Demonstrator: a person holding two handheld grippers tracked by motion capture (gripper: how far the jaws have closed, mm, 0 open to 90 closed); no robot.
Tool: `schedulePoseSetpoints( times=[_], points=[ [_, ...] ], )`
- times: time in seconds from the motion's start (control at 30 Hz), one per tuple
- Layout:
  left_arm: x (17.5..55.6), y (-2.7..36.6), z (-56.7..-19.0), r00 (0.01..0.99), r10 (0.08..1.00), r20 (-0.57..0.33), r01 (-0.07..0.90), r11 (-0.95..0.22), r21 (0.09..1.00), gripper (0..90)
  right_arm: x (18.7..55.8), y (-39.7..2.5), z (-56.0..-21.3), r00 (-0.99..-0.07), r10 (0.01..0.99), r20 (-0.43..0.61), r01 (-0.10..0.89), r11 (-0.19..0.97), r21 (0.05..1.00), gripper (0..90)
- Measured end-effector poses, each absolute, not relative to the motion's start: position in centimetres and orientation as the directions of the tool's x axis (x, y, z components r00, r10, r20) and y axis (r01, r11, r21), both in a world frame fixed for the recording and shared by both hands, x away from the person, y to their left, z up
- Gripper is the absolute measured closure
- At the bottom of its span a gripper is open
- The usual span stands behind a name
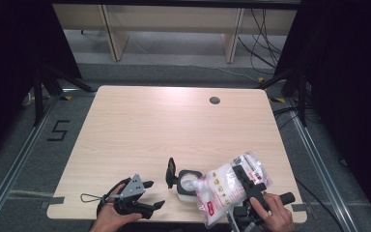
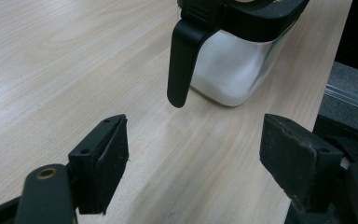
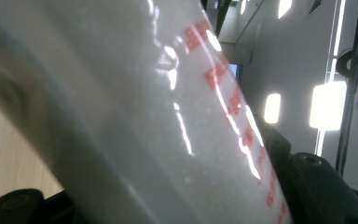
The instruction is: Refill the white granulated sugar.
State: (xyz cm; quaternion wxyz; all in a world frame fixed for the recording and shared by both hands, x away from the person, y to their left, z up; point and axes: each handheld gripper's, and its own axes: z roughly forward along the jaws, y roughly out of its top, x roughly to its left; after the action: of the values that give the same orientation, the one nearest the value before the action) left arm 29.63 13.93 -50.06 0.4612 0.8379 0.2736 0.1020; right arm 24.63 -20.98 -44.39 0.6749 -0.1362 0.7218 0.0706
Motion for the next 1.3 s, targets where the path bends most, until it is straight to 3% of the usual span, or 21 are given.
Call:
schedulePoseSetpoints(
  times=[0.1,0.53,0.67,0.8,0.83,0.87,0.93,0.97,1.03,1.07,1.1,1.13,1.17,1.27,1.3],
  points=[
    [29.6,13.9,-50.1,0.829,0.554,-0.083,0.367,-0.425,0.828,23.3,24.7,-21.1,-44.2,-0.050,-0.113,-0.992,-0.292,0.952,-0.093,51.5],
    [29.7,14.0,-50.0,0.839,0.539,-0.069,0.346,-0.433,0.832,23.3,25.2,-22.5,-44.5,-0.155,0.012,-0.988,-0.281,0.958,0.055,52.4],
    [29.7,13.9,-50.0,0.838,0.540,-0.073,0.347,-0.425,0.836,23.4,25.4,-22.5,-44.2,-0.156,-0.032,-0.987,-0.307,0.951,0.017,52.7],
    [29.7,13.9,-50.0,0.838,0.541,-0.073,0.347,-0.424,0.837,23.5,25.4,-22.8,-45.0,-0.216,0.091,-0.972,-0.286,0.946,0.152,53.0],
    [29.7,13.9,-50.0,0.835,0.545,-0.079,0.353,-0.420,0.836,23.5,25.5,-22.8,-44.5,-0.202,0.044,-0.978,-0.303,0.947,0.105,53.1],
    [29.7,14.0,-50.0,0.840,0.538,-0.068,0.345,-0.434,0.832,23.5,25.5,-22.9,-44.7,-0.222,0.076,-0.972,-0.297,0.944,0.142,53.2],
    [29.7,14.0,-50.0,0.840,0.539,-0.064,0.342,-0.434,0.834,23.5,25.7,-23.1,-44.4,-0.216,0.056,-0.975,-0.312,0.942,0.123,53.2],
    [29.7,14.0,-50.0,0.840,0.538,-0.065,0.342,-0.434,0.833,23.5,25.7,-23.2,-44.7,-0.243,0.100,-0.965,-0.300,0.938,0.172,53.2],
    [29.7,14.0,-50.0,0.841,0.538,-0.065,0.342,-0.435,0.833,23.5,25.9,-23.3,-44.3,-0.229,0.057,-0.972,-0.327,0.936,0.132,53.3],
    [29.7,14.0,-50.0,0.839,0.540,-0.064,0.342,-0.434,0.834,23.7,25.9,-23.5,-44.8,-0.264,0.127,-0.956,-0.298,0.932,0.206,53.3],
    [29.7,14.0,-49.9,0.839,0.541,-0.061,0.342,-0.435,0.833,23.8,26.2,-23.5,-44.2,-0.234,0.044,-0.971,-0.342,0.931,0.125,53.3],
    [29.7,14.0,-49.9,0.839,0.541,-0.061,0.342,-0.435,0.833,23.8,26.2,-23.5,-44.2,-0.234,0.044,-0.971,-0.342,0.931,0.125,53.3],
    [29.7,14.0,-49.9,0.838,0.542,-0.062,0.342,-0.433,0.834,23.8,25.9,-23.6,-45.0,-0.281,0.146,-0.949,-0.286,0.931,0.227,53.4],
    [29.7,14.0,-49.9,0.839,0.541,-0.062,0.342,-0.435,0.833,23.8,26.2,-23.5,-44.6,-0.269,0.084,-0.960,-0.336,0.925,0.175,53.7],
    [29.7,14.0,-49.9,0.838,0.543,-0.062,0.343,-0.433,0.833,23.9,26.2,-23.5,-44.8,-0.291,0.120,-0.949,-0.321,0.922,0.215,53.8]
  ],
)
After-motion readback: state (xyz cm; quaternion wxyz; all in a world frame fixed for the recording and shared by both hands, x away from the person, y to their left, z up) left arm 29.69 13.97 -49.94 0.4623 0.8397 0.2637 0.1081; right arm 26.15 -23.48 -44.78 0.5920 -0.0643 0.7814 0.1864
